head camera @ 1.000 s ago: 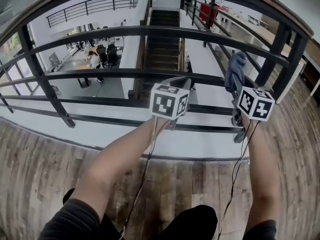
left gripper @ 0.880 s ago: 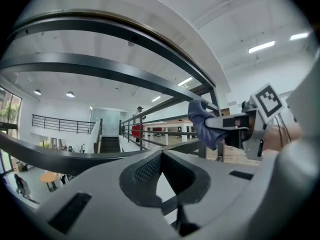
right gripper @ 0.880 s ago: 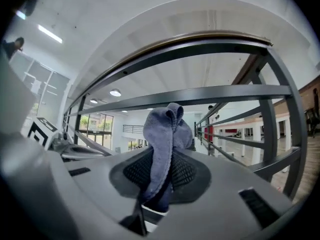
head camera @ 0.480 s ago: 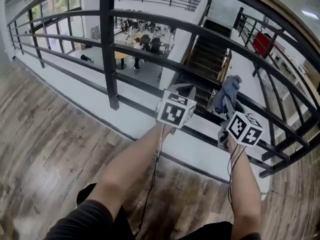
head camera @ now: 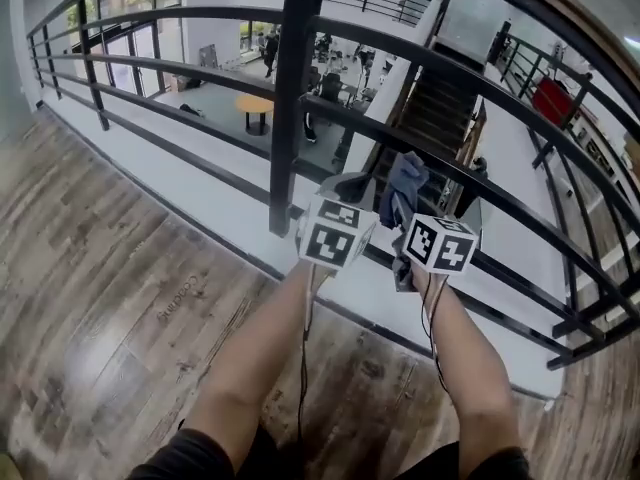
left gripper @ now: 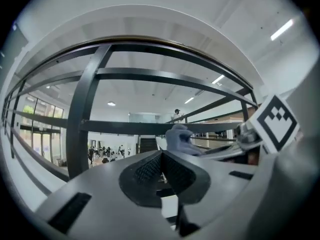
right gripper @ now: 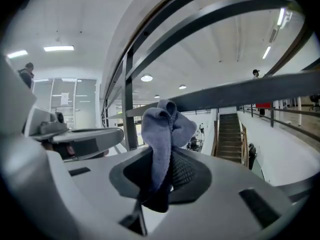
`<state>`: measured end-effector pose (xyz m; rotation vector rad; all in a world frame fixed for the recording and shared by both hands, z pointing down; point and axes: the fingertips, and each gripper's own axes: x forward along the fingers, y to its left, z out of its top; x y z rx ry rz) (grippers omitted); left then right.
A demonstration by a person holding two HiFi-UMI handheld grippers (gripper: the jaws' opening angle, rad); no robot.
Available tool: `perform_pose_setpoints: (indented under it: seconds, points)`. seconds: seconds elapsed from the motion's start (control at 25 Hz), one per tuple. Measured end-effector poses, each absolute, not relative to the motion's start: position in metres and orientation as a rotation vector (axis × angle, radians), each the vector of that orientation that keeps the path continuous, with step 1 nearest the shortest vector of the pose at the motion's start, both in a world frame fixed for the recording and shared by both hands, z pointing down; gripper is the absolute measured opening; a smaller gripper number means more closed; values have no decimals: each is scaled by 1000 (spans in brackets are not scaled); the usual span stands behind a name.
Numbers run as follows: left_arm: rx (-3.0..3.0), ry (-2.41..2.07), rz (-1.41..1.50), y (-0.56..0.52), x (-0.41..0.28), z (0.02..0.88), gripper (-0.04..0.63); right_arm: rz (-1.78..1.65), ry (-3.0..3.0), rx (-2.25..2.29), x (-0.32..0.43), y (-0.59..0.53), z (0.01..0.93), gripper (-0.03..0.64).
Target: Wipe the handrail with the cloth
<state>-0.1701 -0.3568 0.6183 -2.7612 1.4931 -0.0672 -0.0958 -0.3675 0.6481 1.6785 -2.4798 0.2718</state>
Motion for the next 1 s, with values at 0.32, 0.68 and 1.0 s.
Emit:
perform_pose_setpoints:
  seconds: [0.32, 0.68, 1.0]
  points:
    - [-2758, 1655, -134, -396, -270, 643, 3, 448, -2420, 1709, -203, -441, 689, 80]
    - [-2660, 1799, -162, -416, -347, 669, 3, 393, -2261, 1623, -284, -488, 724, 80]
    - [-2802, 1797, -104, -420, -347, 681, 3, 291, -2169, 1580, -288, -492, 728, 80]
